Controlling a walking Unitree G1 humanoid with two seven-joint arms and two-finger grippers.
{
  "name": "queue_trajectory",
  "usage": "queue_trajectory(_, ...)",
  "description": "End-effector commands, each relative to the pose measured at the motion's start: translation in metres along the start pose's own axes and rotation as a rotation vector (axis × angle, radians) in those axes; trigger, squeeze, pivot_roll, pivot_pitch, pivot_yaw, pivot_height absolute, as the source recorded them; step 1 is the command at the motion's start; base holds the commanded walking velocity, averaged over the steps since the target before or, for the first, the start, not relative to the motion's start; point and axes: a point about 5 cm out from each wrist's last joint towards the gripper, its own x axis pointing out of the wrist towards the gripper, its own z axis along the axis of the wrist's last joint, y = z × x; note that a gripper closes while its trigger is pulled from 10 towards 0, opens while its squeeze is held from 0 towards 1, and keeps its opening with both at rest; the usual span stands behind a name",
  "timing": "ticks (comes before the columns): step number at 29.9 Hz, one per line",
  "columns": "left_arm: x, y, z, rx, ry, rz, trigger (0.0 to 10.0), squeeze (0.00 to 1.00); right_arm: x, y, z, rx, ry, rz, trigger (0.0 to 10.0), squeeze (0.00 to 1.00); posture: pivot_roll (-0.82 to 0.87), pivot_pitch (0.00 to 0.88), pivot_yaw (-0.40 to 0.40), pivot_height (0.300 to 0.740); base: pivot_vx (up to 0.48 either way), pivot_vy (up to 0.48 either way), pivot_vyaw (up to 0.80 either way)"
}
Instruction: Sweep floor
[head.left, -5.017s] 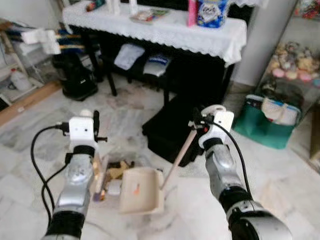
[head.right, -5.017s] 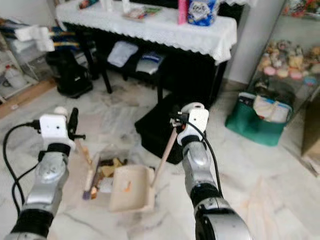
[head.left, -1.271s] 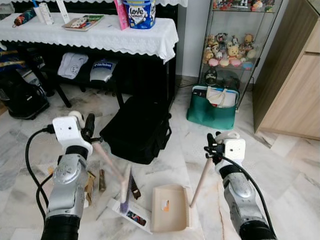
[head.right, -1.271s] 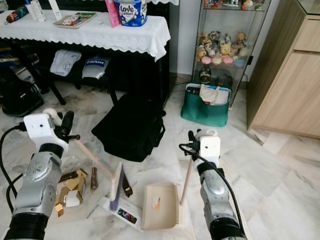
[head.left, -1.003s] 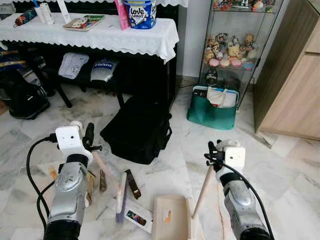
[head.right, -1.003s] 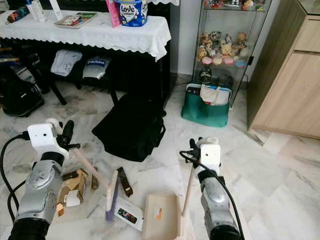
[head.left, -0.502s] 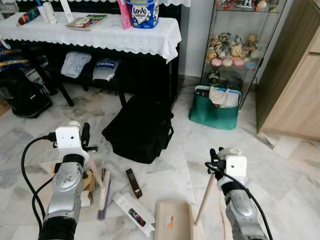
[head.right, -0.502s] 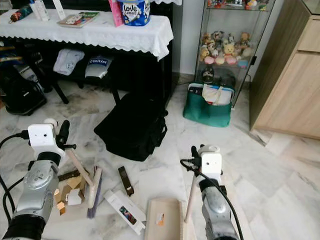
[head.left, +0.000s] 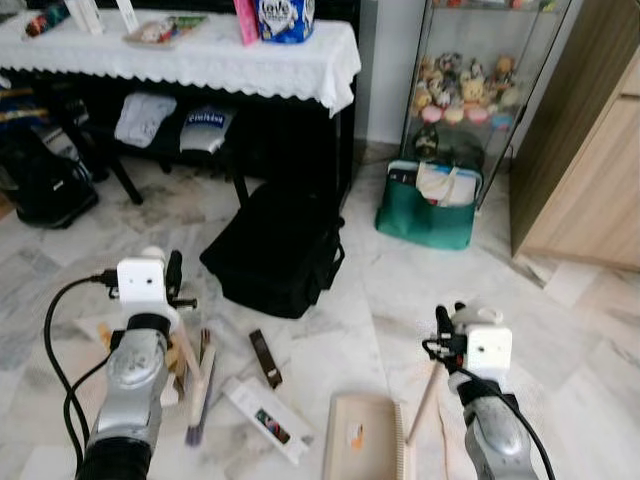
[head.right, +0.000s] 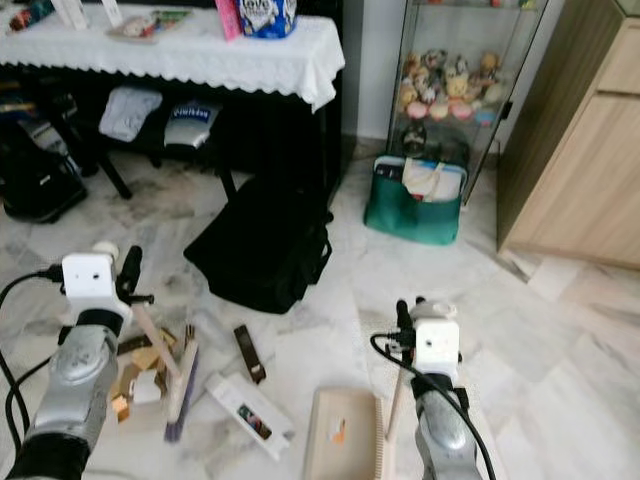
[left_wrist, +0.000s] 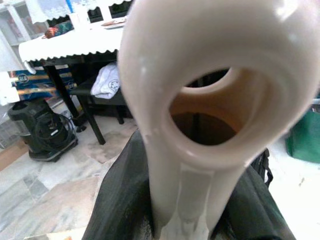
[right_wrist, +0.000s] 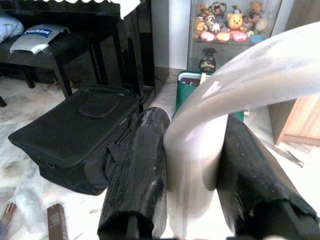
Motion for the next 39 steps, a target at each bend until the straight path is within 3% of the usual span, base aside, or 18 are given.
queue_trajectory(1, 0.001, 0.006, 0.005, 0.035, -0.036, 0.011, 10.0, 0.0, 0.003, 0.004, -0.001, -0.004, 0.005, 0.01, 10.0, 0.0, -0.04, 0.161, 0.059, 0.74, 0.0, 0.0, 0.0)
queue_trajectory(15, -0.002, 0.012, -0.006, 0.054, 0.027, -0.02, 10.0, 0.0, 0.009, 0.019, 0.0, -0.07, 0.001, 0.086, 10.0, 0.0, -0.02, 0.199, 0.056, 0.74, 0.0, 0.0, 0.0)
queue_trajectory(27, -0.014, -0.02, -0.032, 0.002, 0.168, -0.21, 10.0, 0.0, 0.008, 0.013, 0.002, -0.097, -0.012, 0.097, 10.0, 0.0, -0.04, 0.218, 0.049, 0.74, 0.0, 0.0, 0.0)
queue_trajectory(33, -0.018, -0.029, -0.033, -0.048, 0.177, -0.252, 10.0, 0.0, 0.009, 0.014, 0.003, -0.099, -0.011, 0.107, 10.0, 0.0, -0.04, 0.219, 0.044, 0.74, 0.0, 0.0, 0.0)
queue_trajectory(39, -0.022, -0.037, -0.033, -0.056, 0.229, -0.4, 10.0, 0.0, 0.013, 0.018, 0.003, -0.1, -0.008, 0.124, 10.0, 0.0, -0.03, 0.21, 0.043, 0.74, 0.0, 0.0, 0.0)
